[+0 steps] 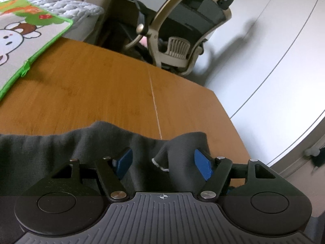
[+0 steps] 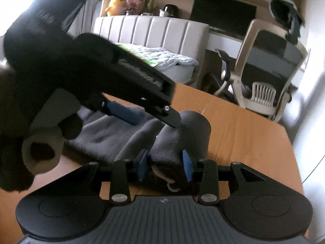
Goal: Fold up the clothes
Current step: 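Keep rolling the grey sweatpants with the right gripper while the left gripper presses the roll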
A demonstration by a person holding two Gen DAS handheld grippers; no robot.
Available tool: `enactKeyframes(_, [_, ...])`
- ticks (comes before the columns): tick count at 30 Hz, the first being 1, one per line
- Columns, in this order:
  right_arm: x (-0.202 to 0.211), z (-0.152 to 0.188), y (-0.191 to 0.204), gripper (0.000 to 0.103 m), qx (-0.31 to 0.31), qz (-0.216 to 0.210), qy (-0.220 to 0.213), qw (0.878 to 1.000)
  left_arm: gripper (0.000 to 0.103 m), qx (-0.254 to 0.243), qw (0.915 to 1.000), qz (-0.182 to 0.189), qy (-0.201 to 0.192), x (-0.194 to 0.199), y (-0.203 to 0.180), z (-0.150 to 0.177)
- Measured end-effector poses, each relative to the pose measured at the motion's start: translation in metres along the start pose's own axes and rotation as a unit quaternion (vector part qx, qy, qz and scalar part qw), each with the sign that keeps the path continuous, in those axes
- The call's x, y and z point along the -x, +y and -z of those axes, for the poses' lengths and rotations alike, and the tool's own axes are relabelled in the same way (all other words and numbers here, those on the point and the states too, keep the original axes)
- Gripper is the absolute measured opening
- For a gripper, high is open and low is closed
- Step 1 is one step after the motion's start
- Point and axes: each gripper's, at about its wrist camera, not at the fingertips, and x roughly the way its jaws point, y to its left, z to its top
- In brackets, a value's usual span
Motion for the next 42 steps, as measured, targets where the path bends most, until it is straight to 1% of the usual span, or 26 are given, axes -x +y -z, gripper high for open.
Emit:
enactKeyframes(1, [0.001,-0.001,0.002,0.037,0.007,0.002,-0.001,1.000,0.078,-0.001,1.0000,-0.003,0.003,-0.002,0.001,0.001])
enactKeyframes(2, [0.000,-0.003,0.000,0.037,-0.002,-0.002,-0.002,1.000,0.080,-0.002,1.0000,-0.004,0.003,-0.003,0.001,0.001])
enactKeyframes(3, [0.005,-0.004,-0.004,0.038,-0.019,-0.010,-0.004,1.000,0.081,-0.003,1.0000,-0.005,0.002,-0.003,0.001,0.002])
enactKeyframes(5, [0.006,-0.007,-0.023,0.038,-0.079,-0.034,-0.010,0.996,0.081,-0.004,1.0000,-0.007,0.002,-0.004,0.002,0.003])
enactKeyframes(7, [0.006,-0.003,-0.043,0.043,-0.149,-0.046,-0.010,0.988,0.082,-0.005,0.9999,-0.010,0.001,-0.005,0.003,0.004])
enactKeyframes(9, [0.000,0.005,-0.061,0.053,-0.212,-0.055,-0.005,0.976,0.082,-0.007,0.9999,-0.012,0.001,-0.006,0.004,0.005])
enactKeyframes(12, [-0.014,0.017,-0.073,0.060,-0.274,-0.075,0.009,0.959,0.082,-0.008,0.9999,-0.014,0.000,-0.006,0.004,0.005])
enactKeyframes(14, [-0.026,0.020,-0.076,0.063,-0.290,-0.084,0.014,0.953,0.082,-0.008,0.9998,-0.016,0.000,-0.006,0.005,0.006])
enactKeyframes(16, [-0.031,0.021,-0.075,0.063,-0.295,-0.088,0.017,0.951,0.081,-0.007,0.9998,-0.018,-0.001,-0.005,0.006,0.006])
enactKeyframes(17, [-0.031,0.020,-0.072,0.058,-0.290,-0.086,0.016,0.953,0.081,-0.006,0.9998,-0.019,-0.001,-0.005,0.006,0.006])
enactKeyframes(18, [-0.028,0.017,-0.068,0.052,-0.276,-0.080,0.014,0.958,0.080,-0.003,0.9998,-0.020,-0.001,-0.003,0.007,0.005])
enactKeyframes(20, [-0.022,0.009,-0.051,0.050,-0.219,-0.056,0.011,0.974,0.078,0.007,0.9998,-0.019,-0.010,0.003,0.008,0.002])
enactKeyframes(22, [-0.021,0.001,-0.029,0.049,-0.140,-0.024,0.006,0.990,0.079,0.008,0.9995,-0.015,-0.026,0.012,0.006,-0.002])
enactKeyframes(23, [-0.019,-0.002,-0.020,0.049,-0.107,-0.010,0.004,0.994,0.080,0.005,0.9993,-0.014,-0.035,0.017,0.004,-0.004])
enactKeyframes(24, [-0.019,-0.004,-0.008,0.049,-0.073,0.004,0.002,0.997,0.083,0.002,0.9990,-0.012,-0.044,0.022,0.002,-0.005])
enactKeyframes(26, [-0.020,-0.006,0.011,0.050,-0.020,0.029,-0.001,0.999,0.086,-0.012,0.9987,-0.012,-0.047,0.025,-0.002,-0.005])
enactKeyframes(28, [-0.021,-0.008,0.021,0.051,0.004,0.039,-0.004,0.999,0.085,-0.027,0.9986,-0.017,-0.043,0.023,-0.005,-0.004])
enactKeyframes(29, [-0.021,-0.010,0.022,0.052,0.005,0.036,-0.007,0.999,0.085,-0.030,0.9986,-0.025,-0.036,0.019,-0.004,-0.001])
enactKeyframes(32, [-0.018,-0.012,0.011,0.056,-0.025,0.011,-0.009,1.000,0.087,-0.021,0.9989,-0.037,-0.020,0.008,0.008,0.004])
enactKeyframes(35, [-0.011,-0.011,-0.011,0.058,-0.095,-0.025,-0.018,0.995,0.089,-0.003,0.9993,-0.032,-0.017,0.005,0.020,0.006])
enactKeyframes(37, [-0.012,-0.010,-0.027,0.058,-0.144,-0.044,-0.019,0.988,0.089,-0.002,0.9994,-0.031,-0.018,0.006,0.022,0.006])
enactKeyframes(39, [-0.019,-0.008,-0.042,0.059,-0.195,-0.060,-0.016,0.979,0.089,-0.001,0.9993,-0.031,-0.019,0.007,0.022,0.006])
enactKeyframes(41, [-0.033,-0.004,-0.052,0.059,-0.238,-0.079,0.003,0.968,0.089,-0.001,0.9993,-0.032,-0.020,0.007,0.021,0.007])
enactKeyframes(42, [-0.039,-0.002,-0.053,0.058,-0.247,-0.081,0.010,0.966,0.089,-0.001,0.9992,-0.033,-0.021,0.007,0.020,0.008])
